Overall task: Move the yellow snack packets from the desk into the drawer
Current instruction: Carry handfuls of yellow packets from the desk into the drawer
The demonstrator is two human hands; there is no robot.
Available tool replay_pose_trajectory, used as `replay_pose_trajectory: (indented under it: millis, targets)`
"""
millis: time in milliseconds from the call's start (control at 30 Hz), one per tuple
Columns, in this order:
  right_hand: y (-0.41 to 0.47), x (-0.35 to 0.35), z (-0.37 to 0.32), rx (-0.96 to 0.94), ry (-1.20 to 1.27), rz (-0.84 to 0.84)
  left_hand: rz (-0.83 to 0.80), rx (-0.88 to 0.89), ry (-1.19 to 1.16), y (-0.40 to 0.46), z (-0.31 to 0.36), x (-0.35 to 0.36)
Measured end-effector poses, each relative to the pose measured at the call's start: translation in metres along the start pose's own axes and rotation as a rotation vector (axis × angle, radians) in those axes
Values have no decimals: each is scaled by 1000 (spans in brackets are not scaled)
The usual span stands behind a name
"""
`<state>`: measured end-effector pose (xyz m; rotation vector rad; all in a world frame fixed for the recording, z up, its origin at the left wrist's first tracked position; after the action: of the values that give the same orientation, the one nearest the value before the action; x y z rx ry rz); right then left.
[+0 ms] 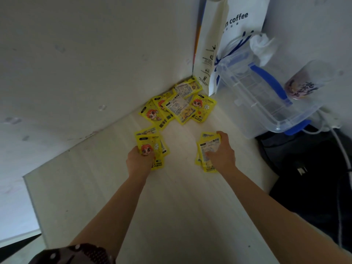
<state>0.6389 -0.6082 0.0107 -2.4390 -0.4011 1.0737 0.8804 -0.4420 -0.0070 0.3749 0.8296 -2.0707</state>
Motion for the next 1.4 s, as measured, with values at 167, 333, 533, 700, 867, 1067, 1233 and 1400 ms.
replay_pose_trajectory:
  millis: [167, 333, 533, 700, 867, 1067, 1233, 1400]
  targets:
    - [0, -3, 9, 10, 130, 1, 5, 21, -114, -1, -1, -10]
    - [6, -9, 5, 29, 61, 33, 23, 77, -210, 4, 11, -12]
    - [17, -11, -12, 0, 58, 21, 11, 43, -293, 13, 20, -5]
    - [28, -10, -39, -39, 110, 5, 1, 43, -280, 29, 36, 1]
    - [48, -5, -83, -158, 78, 0, -57, -22, -368, 54, 51, 11]
    - [71, 12, -125, -229, 84, -40, 7, -40, -413, 78, 65, 17]
    - [91, 32, -144, -243, 35, -55, -12, 38, -357, 89, 73, 28]
    - [99, 57, -140, -277, -163, -83, -30, 214, -44, 89, 77, 33]
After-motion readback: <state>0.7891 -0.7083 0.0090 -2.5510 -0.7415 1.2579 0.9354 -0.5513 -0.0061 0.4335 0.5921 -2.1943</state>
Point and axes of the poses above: each hand's wrist, its own y-axis towards the middle knuckle, its own x-axis out of the palm, z = x × y, the point moved 7 cm from there along y, towards the middle knuckle, and after that the axes turned 5 degrees about x, right-handed, at the moved point
